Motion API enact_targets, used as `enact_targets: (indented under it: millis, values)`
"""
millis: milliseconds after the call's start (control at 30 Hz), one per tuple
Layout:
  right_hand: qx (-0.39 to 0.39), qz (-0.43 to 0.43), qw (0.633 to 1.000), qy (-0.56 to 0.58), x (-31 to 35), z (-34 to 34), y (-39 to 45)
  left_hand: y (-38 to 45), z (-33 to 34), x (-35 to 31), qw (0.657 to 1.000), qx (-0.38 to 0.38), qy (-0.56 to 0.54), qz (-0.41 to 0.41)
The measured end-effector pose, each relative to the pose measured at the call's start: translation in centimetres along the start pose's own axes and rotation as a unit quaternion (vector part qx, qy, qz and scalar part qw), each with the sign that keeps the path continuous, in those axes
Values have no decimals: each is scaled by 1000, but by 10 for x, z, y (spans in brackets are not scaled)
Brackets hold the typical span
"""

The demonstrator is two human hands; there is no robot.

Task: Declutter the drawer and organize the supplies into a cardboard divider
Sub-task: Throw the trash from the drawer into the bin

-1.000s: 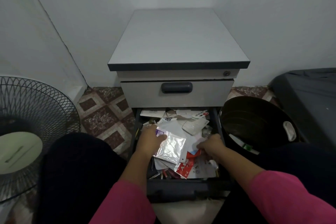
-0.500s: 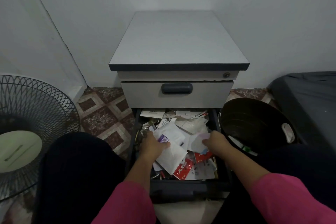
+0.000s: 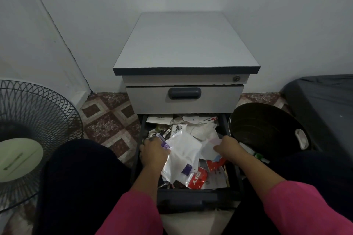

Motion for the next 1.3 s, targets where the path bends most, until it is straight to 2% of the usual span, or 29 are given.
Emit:
enact_targets:
  millis: [200, 433, 533, 733, 867, 1033, 1167, 1300]
  values:
    - [-15, 31, 999, 15, 0, -16, 7, -1, -8, -6, 981, 49, -187, -14]
    - [-7, 56, 997, 61, -3, -44, 2, 5, -8, -3, 964, 103, -241, -50]
    - [-16, 38, 996, 83, -4, -56, 2, 8, -16, -7, 947, 98, -303, -47]
    - [-58, 2, 992, 115, -10, -90, -1, 2, -35, -20, 914, 45, -401, -35]
    - [-60, 7, 992, 111, -19, -118, -10, -4, -42, -29, 878, 50, -472, -67]
    - [-63, 30, 985, 158, -43, -150, -15, -15, -31, -48, 846, 117, -508, -111]
    - [-98, 85, 973, 193, -74, -168, -1, -32, -11, -77, 833, 187, -499, -148]
    - [-128, 144, 965, 179, -102, -178, 16, -50, 18, -123, 809, 264, -504, -147]
Point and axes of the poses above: each hand's wrist, its own y-axis towards the middle knuckle, its own z-axis out of the palm, x = y × z, the point moved 4 cm from there along y, towards the middle knuckle, and after that the axes turned 5 degrees about -x, right-handed, at the moved point
